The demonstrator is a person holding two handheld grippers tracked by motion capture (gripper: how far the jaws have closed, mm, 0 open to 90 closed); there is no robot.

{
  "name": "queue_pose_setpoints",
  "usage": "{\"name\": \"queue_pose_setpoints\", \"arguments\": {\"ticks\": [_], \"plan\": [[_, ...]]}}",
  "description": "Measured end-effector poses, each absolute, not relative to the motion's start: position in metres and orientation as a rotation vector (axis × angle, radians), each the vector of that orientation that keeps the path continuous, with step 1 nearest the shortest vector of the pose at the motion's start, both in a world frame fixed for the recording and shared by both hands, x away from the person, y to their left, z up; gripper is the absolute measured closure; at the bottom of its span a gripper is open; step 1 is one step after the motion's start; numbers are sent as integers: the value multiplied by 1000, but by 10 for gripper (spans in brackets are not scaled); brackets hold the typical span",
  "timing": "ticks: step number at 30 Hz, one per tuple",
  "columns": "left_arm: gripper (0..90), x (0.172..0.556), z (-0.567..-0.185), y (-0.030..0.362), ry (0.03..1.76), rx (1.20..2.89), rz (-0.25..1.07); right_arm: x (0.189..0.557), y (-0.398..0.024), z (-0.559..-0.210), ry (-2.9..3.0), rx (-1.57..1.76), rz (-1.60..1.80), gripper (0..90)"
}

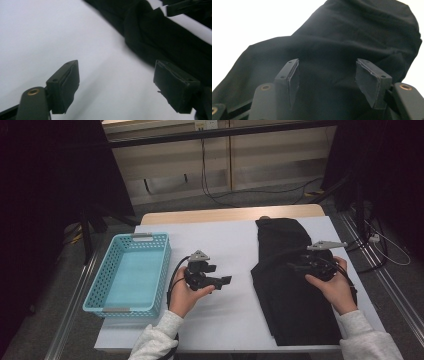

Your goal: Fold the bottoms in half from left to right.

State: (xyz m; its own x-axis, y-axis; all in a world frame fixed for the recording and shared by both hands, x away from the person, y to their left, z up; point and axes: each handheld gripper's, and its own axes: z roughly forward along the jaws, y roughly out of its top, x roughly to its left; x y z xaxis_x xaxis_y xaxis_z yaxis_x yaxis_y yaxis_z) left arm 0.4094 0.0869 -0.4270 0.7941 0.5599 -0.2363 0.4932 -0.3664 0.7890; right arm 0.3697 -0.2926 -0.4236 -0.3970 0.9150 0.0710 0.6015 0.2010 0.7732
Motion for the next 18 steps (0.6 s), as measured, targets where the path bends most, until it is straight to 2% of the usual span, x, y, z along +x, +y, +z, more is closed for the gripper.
{"name": "queue_pose_setpoints", "arguments": {"ticks": [6, 18], "plan": [[188, 408, -426, 95, 786, 2024, 108, 351, -299, -429, 2068, 1436, 1015, 371], [163, 408, -426, 103, 798, 2020, 110, 327, -311, -432, 2056, 1446, 931, 455]]}}
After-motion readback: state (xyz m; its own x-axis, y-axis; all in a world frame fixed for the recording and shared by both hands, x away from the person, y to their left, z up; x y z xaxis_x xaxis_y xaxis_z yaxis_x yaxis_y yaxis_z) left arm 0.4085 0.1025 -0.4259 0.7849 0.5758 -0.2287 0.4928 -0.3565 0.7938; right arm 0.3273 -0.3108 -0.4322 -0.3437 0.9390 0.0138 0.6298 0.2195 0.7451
